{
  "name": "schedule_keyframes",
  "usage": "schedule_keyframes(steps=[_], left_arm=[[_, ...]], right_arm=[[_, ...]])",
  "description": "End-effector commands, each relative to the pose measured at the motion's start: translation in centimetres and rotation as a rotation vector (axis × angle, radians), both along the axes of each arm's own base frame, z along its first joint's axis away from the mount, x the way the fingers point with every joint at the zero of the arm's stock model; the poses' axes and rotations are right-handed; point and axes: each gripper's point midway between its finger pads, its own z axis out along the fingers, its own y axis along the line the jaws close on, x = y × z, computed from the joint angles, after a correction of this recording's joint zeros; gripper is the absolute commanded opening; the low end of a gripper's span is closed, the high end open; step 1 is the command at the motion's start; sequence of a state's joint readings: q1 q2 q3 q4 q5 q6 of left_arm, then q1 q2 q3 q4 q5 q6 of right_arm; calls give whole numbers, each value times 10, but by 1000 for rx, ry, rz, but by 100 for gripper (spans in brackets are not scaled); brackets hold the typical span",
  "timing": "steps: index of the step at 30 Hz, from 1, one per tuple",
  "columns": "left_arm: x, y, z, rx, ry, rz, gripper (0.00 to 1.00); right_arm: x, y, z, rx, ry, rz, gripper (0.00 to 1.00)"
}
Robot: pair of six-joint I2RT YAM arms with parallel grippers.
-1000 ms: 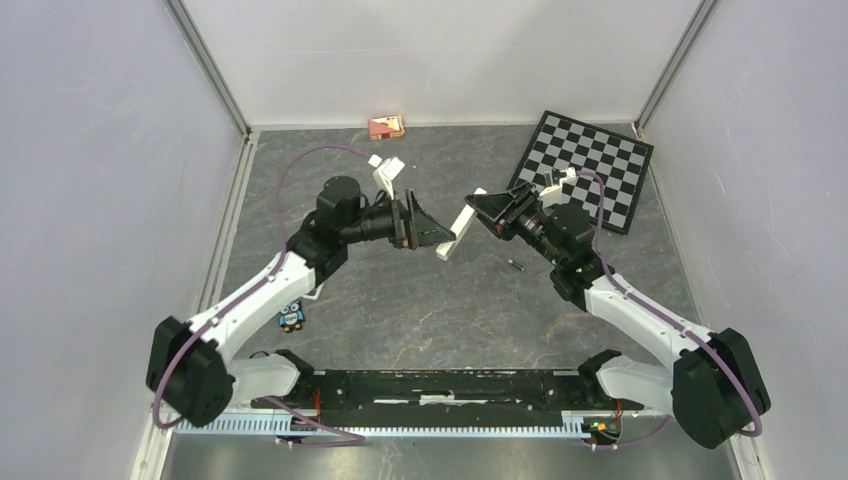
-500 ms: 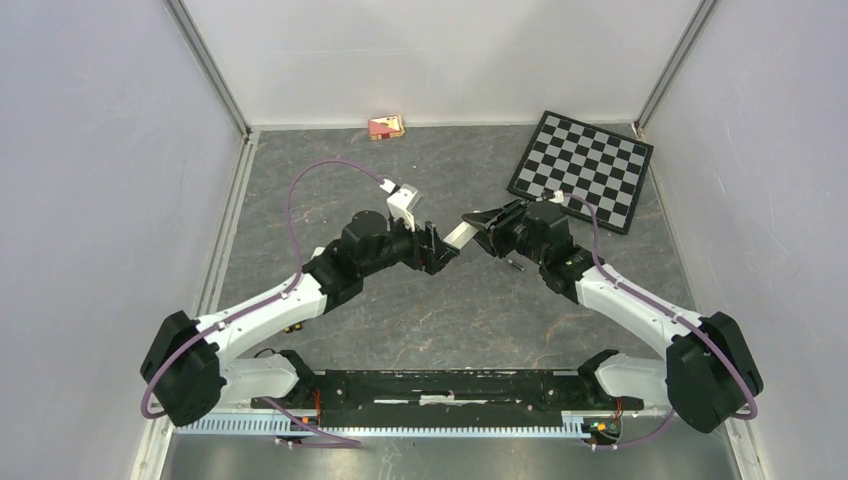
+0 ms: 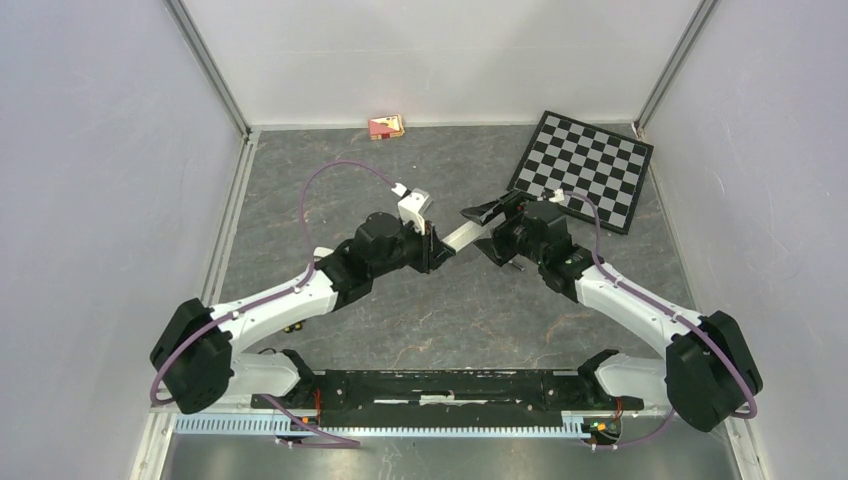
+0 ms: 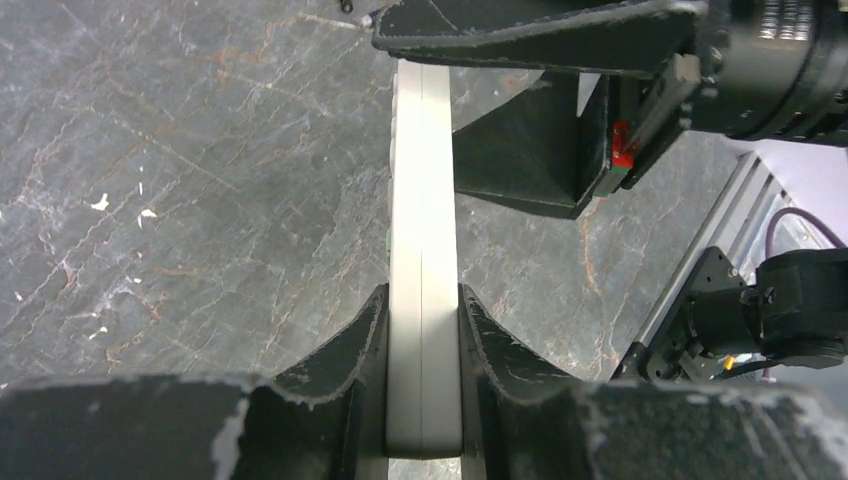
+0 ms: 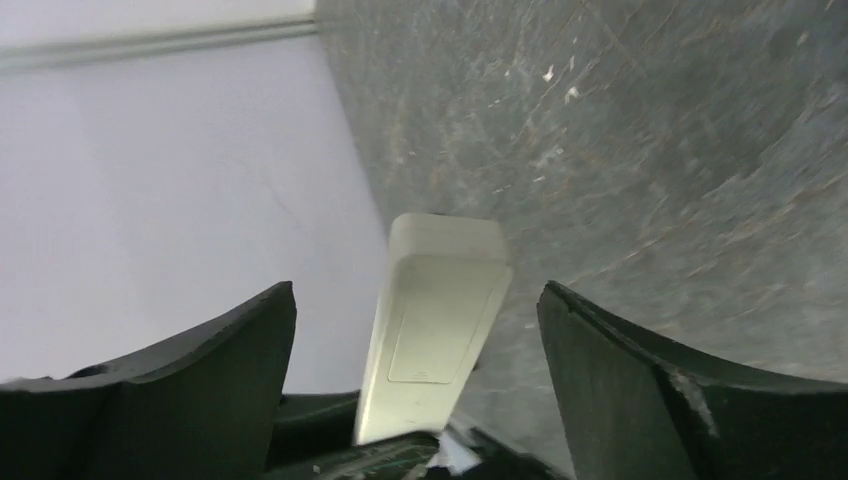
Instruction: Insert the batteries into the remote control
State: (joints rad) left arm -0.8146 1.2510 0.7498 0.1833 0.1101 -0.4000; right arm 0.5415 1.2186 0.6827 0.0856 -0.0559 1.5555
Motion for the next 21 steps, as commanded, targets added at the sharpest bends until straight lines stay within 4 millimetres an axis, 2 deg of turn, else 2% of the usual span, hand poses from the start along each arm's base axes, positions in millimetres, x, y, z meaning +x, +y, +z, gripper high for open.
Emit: schedule_keyframes(steps=[1, 5, 10, 13, 17, 21], left_arm=[[4, -11, 15, -7, 22, -81, 2], [-4, -6, 15, -43, 149, -208, 2], [-12, 8, 42, -144, 217, -306, 2], [-30, 10, 66, -200, 221, -421, 2], [-54, 17, 77, -184, 249, -530, 2], [-71, 21, 93, -207, 200, -610, 2]], right_arm=[[8, -6, 18, -209, -231, 92, 98], [-1, -26, 20, -359, -455, 190, 98], [-28, -43, 46, -416, -817, 374, 98], [-45, -37, 62, -479, -981, 515, 98], [-67, -17, 85, -404, -1091, 706, 98], [-71, -13, 88, -383, -1112, 753, 98]])
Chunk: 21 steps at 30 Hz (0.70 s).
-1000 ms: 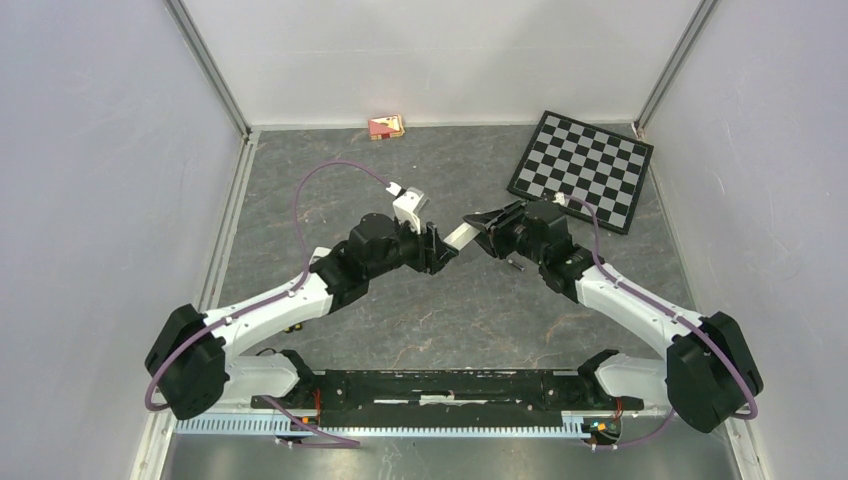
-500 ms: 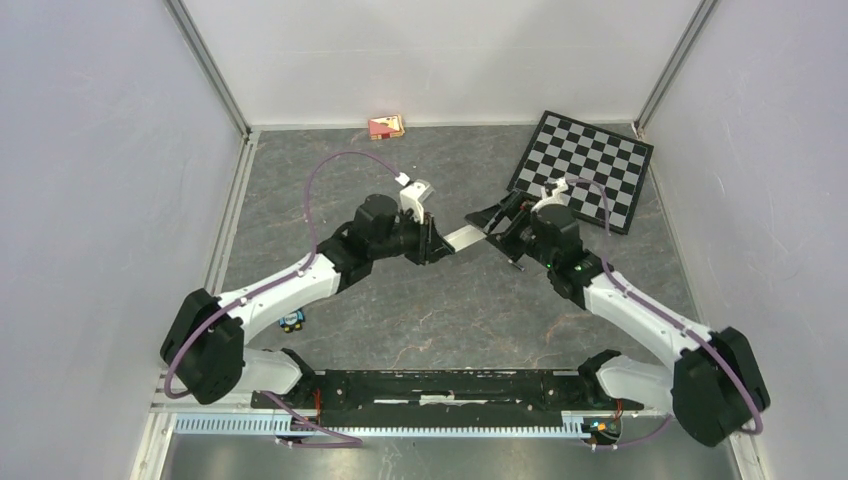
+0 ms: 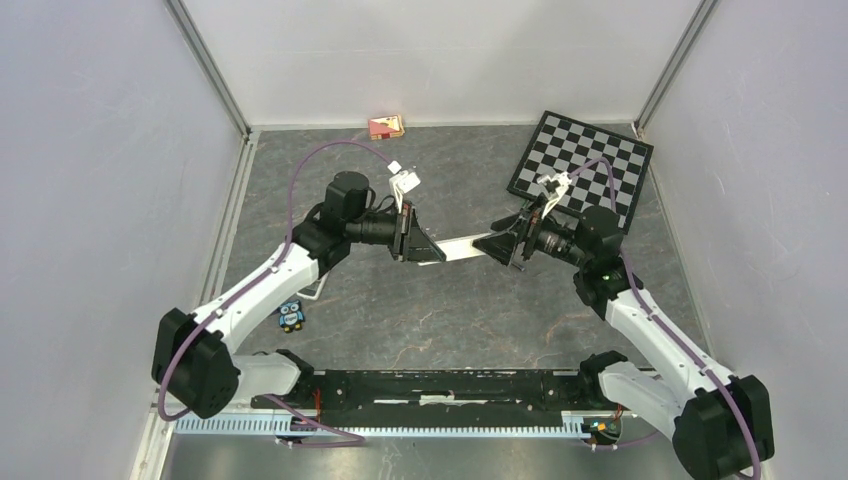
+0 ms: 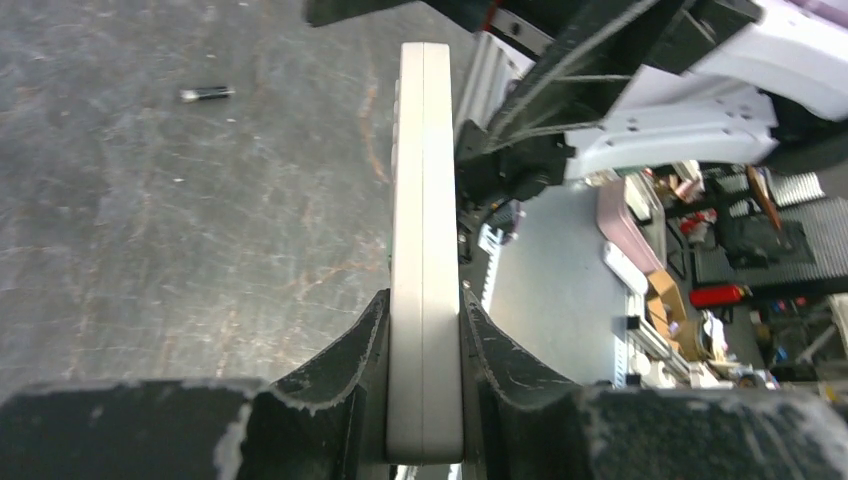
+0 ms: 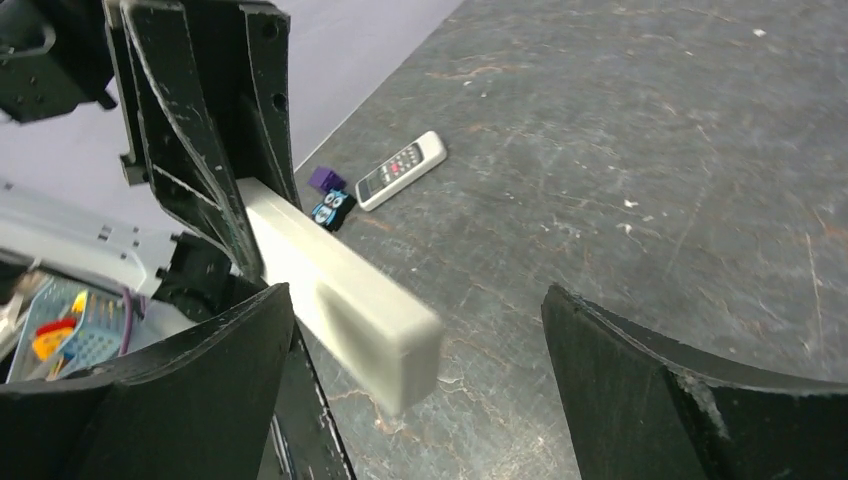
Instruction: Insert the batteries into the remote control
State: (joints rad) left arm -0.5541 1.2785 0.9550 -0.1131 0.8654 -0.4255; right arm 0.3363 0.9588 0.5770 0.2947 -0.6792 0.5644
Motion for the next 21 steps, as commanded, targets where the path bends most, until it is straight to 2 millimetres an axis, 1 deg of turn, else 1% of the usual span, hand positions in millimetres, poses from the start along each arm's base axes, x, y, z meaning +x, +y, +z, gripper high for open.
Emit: schedule_keyframes(steps=[1, 3, 5, 7, 12, 14, 15, 18, 20, 21], left_arm=[[-33, 5, 45, -107, -84, -165, 2], [-36, 5, 49, -121, -88, -174, 2], [-39, 4, 54, -134, -81, -202, 2], [-42, 4, 56, -141, -78, -222, 2], [-39, 2, 61, -147, -82, -230, 2], [-40, 2, 64, -150, -83, -237, 2], [-41, 2, 65, -153, -84, -243, 2], [-47, 5, 67, -160, -93, -260, 2], [-52, 7, 70, -166, -108, -274, 2], [-55, 8, 72, -172, -118, -284, 2]], right_arm=[[-18, 12, 27, 1, -154, 175, 98], [-26, 16, 33, 37, -162, 224, 98], [-36, 20, 42, 74, -190, 274, 96], [-42, 22, 45, 93, -193, 298, 95], [-47, 31, 40, 85, -172, 333, 94], [-45, 34, 39, 79, -162, 329, 91], [-41, 34, 38, 75, -158, 317, 88], [-31, 35, 39, 69, -142, 284, 73], [-27, 36, 38, 71, -128, 273, 58], [-25, 36, 36, 67, -124, 270, 54]])
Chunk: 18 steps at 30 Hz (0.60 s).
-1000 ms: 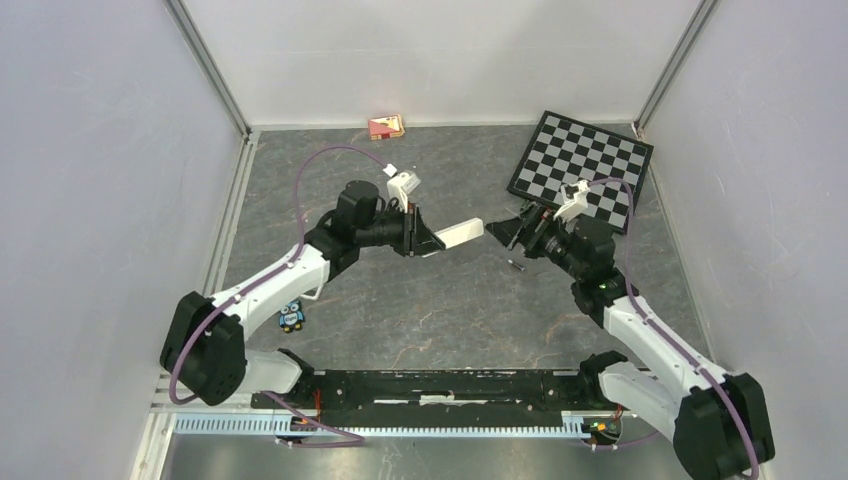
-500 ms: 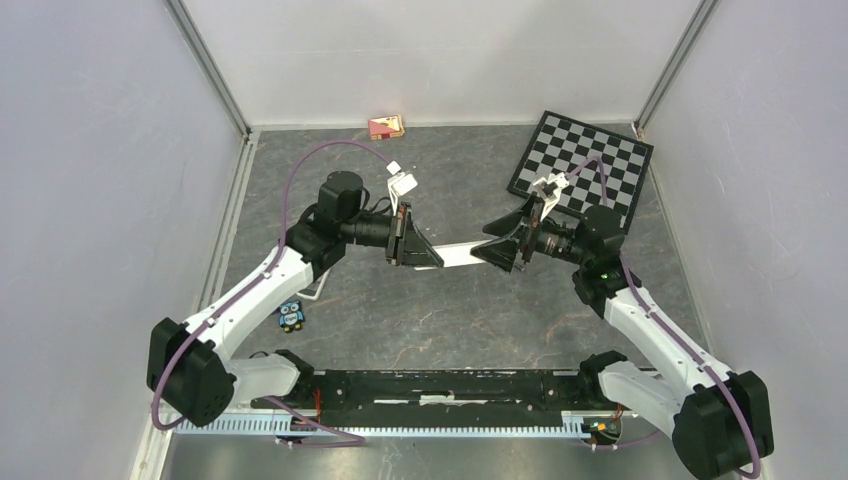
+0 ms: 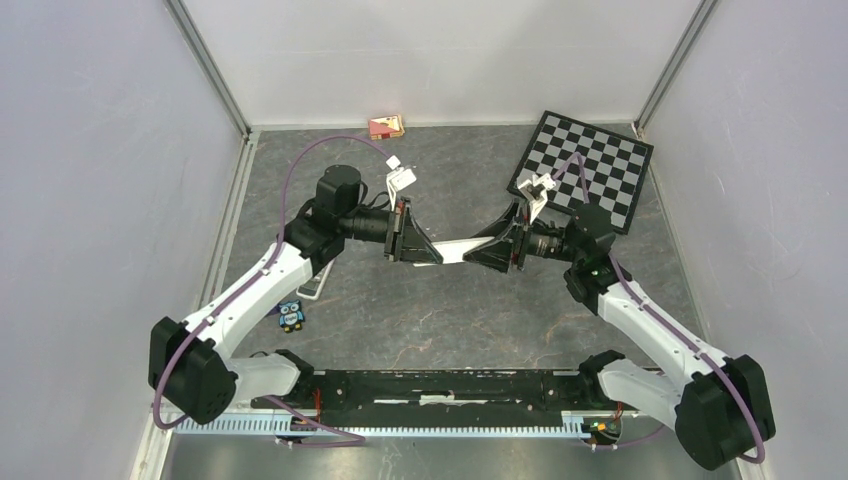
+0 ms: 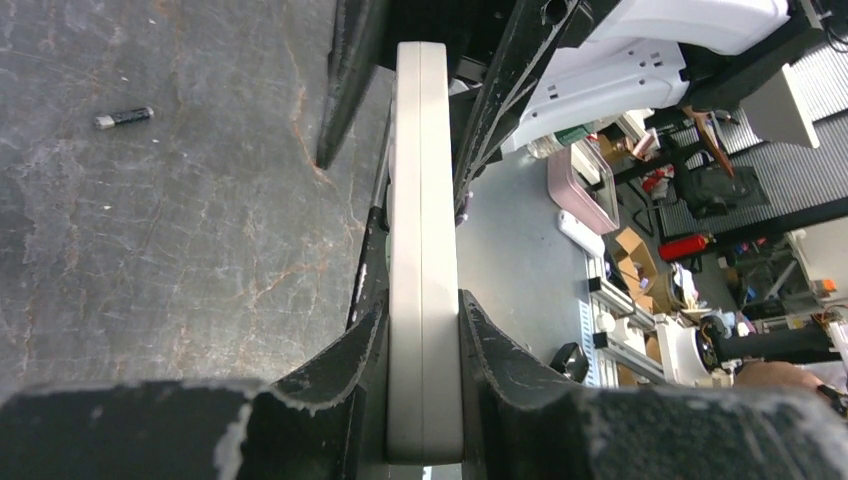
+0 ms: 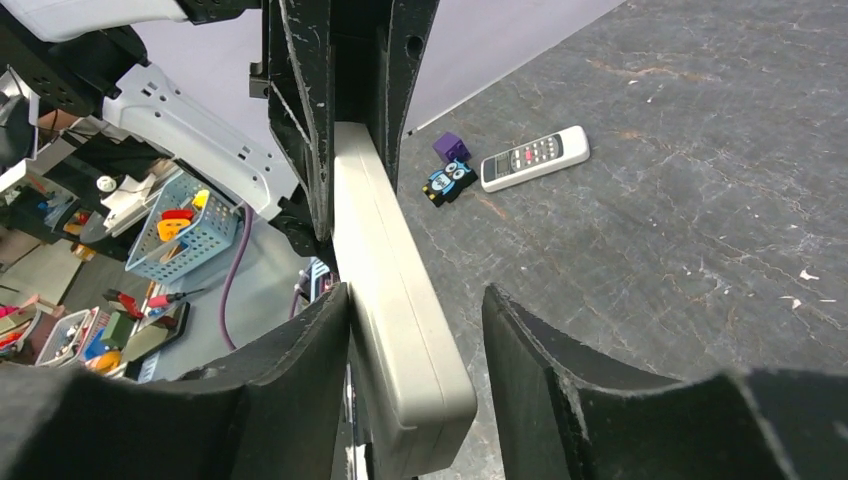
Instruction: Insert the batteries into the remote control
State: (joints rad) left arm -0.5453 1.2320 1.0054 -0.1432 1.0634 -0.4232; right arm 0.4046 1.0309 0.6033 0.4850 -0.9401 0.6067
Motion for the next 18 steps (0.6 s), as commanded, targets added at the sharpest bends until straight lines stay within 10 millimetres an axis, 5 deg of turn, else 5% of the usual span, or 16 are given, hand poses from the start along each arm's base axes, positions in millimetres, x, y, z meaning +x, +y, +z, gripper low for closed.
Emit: schedule_keyframes(steps=[1, 10, 18], left_arm=[[-24, 6, 32, -81, -109, -115, 2], [-28, 11, 30, -60, -134, -105, 2], [-18, 6, 26, -43, -109, -88, 2]], right_arm=[[17, 1, 9, 4, -30, -49, 54], [1, 3, 29, 113, -79, 18, 82], [2, 5, 34, 134, -64, 25, 73]])
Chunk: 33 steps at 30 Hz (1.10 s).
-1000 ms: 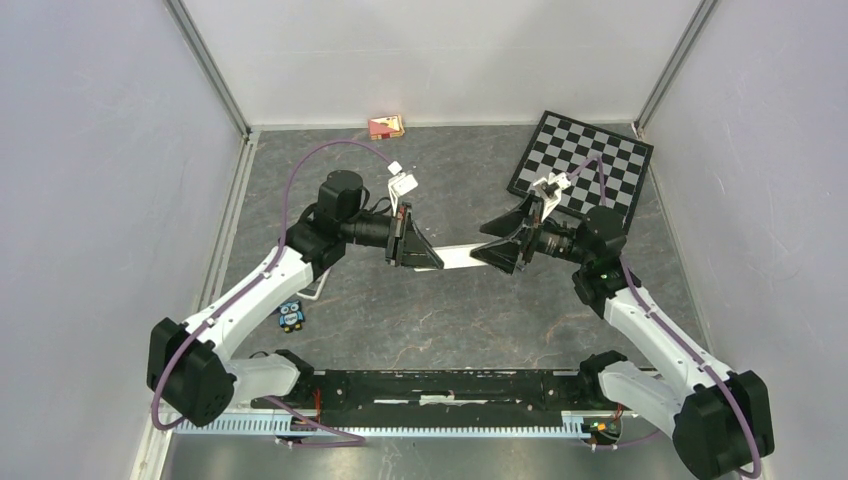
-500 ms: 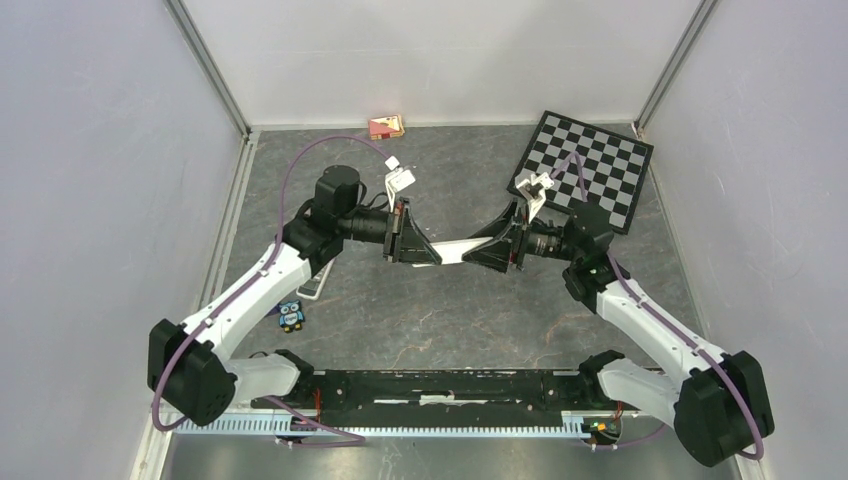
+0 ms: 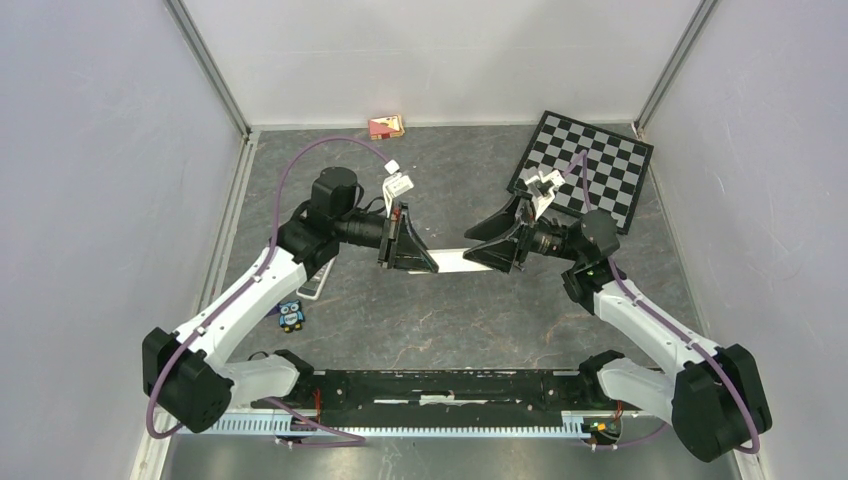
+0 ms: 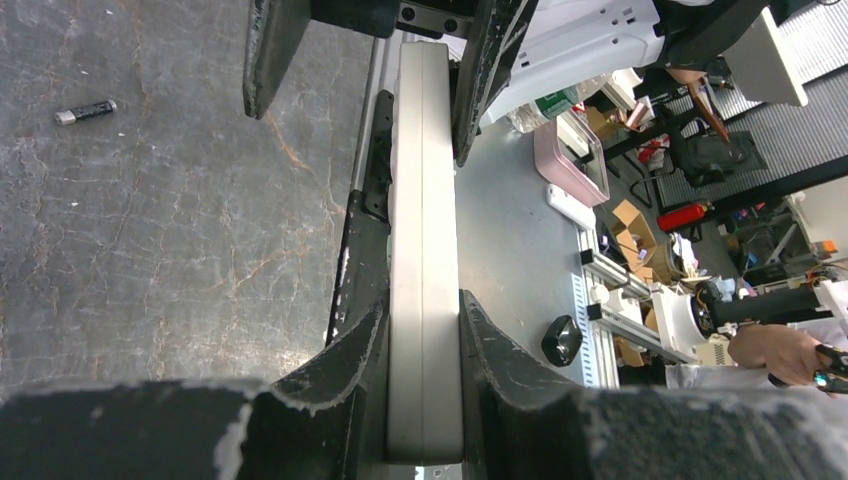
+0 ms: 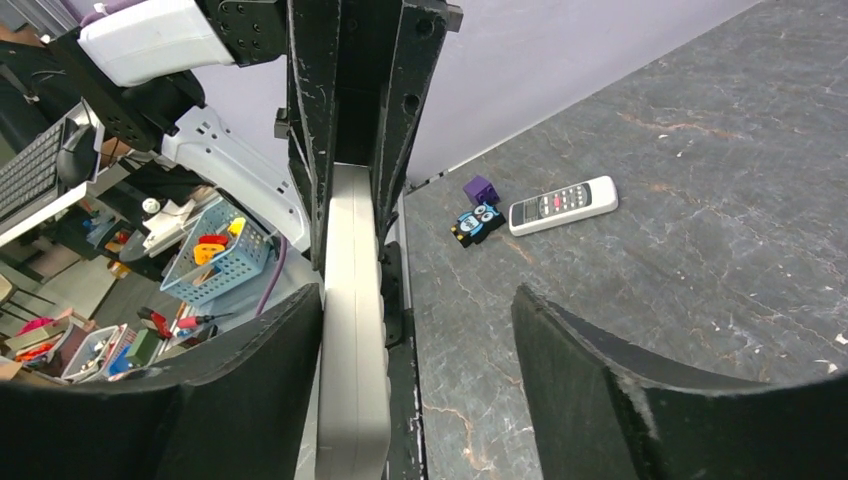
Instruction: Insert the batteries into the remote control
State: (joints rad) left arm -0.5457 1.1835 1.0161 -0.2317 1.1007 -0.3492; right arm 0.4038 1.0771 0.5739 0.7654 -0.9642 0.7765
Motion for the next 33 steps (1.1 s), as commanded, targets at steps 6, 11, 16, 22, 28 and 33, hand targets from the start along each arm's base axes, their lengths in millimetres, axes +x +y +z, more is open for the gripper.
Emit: schedule_keyframes(steps=[6, 11, 16, 22, 28, 33], left_arm=[[4, -6, 37, -76, -34, 1, 2], [1, -5, 42, -84, -39, 3, 2], [-4, -3, 42, -90, -36, -19, 2], [-12, 0, 57, -119, -57, -35, 2], [-19, 3, 73, -152, -83, -59, 2], [-17, 5, 72, -151, -82, -52, 2]], right_arm=[[4, 1, -1, -27, -54, -14, 73], [6, 4, -5, -31, -28, -18, 78], [18, 1, -6, -20, 6, -64, 55], [23, -7, -15, -36, 20, -69, 33], [18, -11, -15, -45, -28, -33, 18], [18, -13, -10, -52, -50, -30, 20]])
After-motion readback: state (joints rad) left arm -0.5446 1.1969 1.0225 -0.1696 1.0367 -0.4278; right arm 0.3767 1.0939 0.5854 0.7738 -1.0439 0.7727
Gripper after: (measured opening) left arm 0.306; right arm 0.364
